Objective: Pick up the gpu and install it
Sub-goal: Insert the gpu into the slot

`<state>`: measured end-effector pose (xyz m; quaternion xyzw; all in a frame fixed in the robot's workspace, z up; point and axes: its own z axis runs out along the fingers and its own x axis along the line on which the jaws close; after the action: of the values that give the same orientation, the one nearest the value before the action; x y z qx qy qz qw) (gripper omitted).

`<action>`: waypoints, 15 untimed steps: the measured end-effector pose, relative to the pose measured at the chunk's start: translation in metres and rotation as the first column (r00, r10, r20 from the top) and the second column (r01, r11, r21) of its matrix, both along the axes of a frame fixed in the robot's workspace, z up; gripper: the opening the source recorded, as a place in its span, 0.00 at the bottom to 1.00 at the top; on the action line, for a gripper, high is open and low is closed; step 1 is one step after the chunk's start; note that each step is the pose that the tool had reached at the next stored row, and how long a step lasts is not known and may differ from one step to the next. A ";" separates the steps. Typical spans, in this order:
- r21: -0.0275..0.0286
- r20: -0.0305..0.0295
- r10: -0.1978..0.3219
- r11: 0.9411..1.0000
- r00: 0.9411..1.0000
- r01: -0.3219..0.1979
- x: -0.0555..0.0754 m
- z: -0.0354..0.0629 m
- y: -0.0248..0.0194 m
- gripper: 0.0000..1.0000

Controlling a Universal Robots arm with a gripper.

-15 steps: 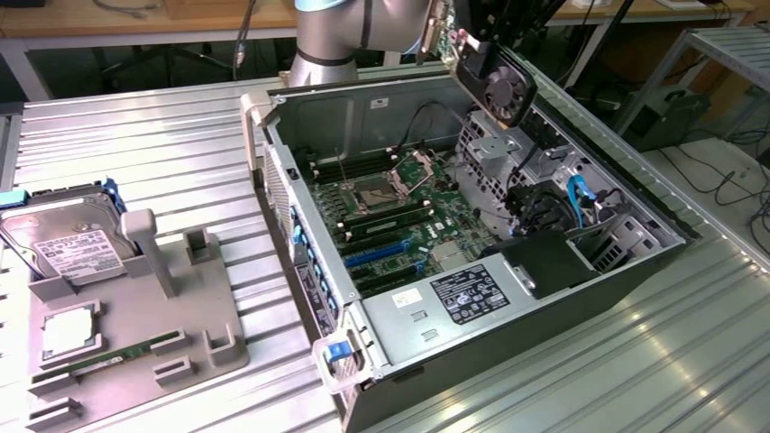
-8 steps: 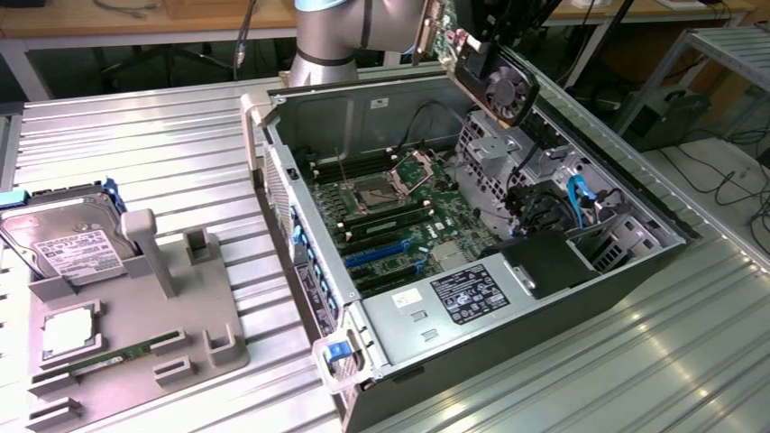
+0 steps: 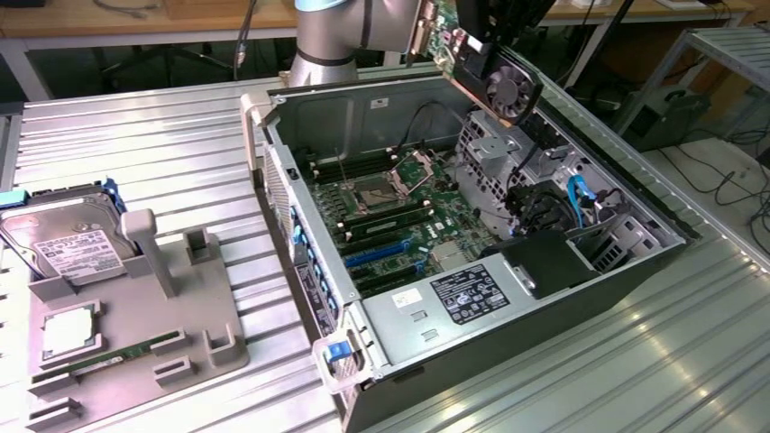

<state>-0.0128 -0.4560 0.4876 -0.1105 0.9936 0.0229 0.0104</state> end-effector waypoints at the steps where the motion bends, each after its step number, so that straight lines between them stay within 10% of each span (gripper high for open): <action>1: 0.000 0.000 0.007 1.000 1.000 -0.007 0.000 0.0000 0.0000 0.27; 15: 0.000 0.000 0.084 0.996 0.996 -0.084 0.000 0.0000 -0.0001 0.27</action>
<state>-0.0128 -0.4561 0.4876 -0.1522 0.9880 0.0234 0.0094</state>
